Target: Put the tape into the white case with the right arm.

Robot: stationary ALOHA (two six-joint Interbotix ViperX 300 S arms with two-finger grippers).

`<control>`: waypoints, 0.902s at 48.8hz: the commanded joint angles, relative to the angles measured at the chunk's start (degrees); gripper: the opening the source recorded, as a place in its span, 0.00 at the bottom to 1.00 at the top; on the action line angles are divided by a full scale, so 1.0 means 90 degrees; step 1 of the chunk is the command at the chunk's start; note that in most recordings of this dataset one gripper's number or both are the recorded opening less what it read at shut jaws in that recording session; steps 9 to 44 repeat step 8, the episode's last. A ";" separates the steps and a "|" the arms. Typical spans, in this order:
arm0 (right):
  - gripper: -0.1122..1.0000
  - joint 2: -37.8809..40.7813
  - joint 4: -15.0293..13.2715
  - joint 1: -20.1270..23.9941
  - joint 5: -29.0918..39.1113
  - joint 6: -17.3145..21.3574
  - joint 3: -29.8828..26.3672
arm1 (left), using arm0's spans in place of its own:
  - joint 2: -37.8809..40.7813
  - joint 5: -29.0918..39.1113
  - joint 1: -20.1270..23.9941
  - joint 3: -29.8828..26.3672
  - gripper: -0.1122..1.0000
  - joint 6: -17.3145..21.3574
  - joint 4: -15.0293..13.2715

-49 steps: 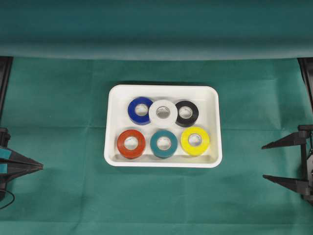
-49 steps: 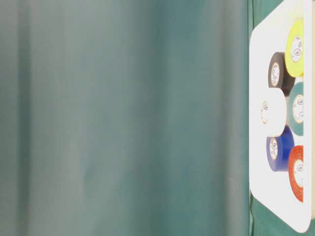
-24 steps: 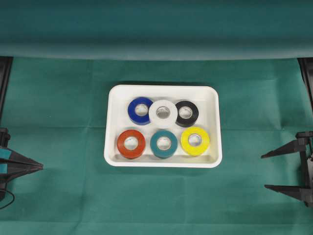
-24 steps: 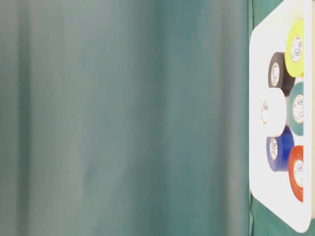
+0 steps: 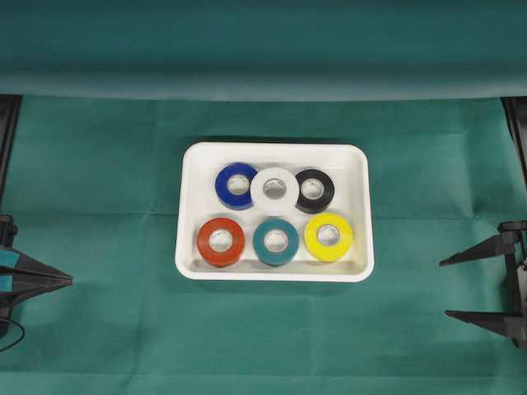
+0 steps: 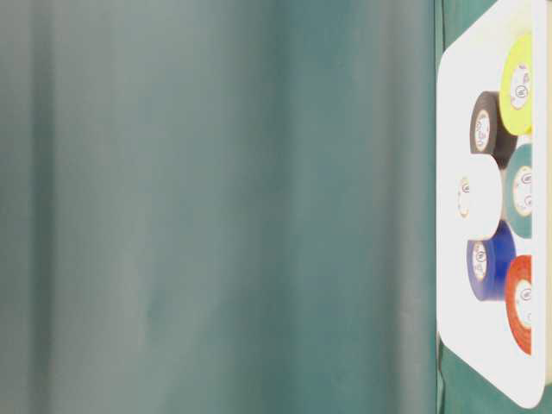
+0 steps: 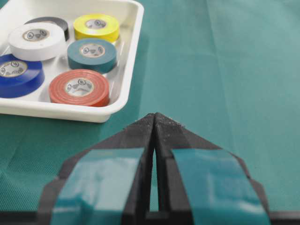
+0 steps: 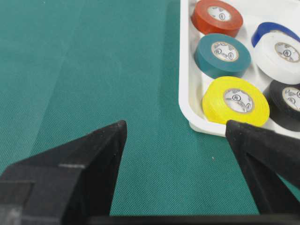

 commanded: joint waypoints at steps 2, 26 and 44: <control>0.66 0.0059 -0.0010 0.0010 -0.0029 -0.0010 -0.0078 | 0.0059 -0.0059 0.0010 -0.0068 0.10 0.0000 -0.0010; 0.66 0.0059 0.0000 0.0010 -0.0039 -0.0010 -0.0078 | 0.0059 -0.0059 0.0010 -0.0059 0.10 0.0000 -0.0010; 0.66 0.0059 0.0000 0.0010 -0.0039 -0.0010 -0.0078 | 0.0059 -0.0059 0.0010 -0.0059 0.10 0.0000 -0.0010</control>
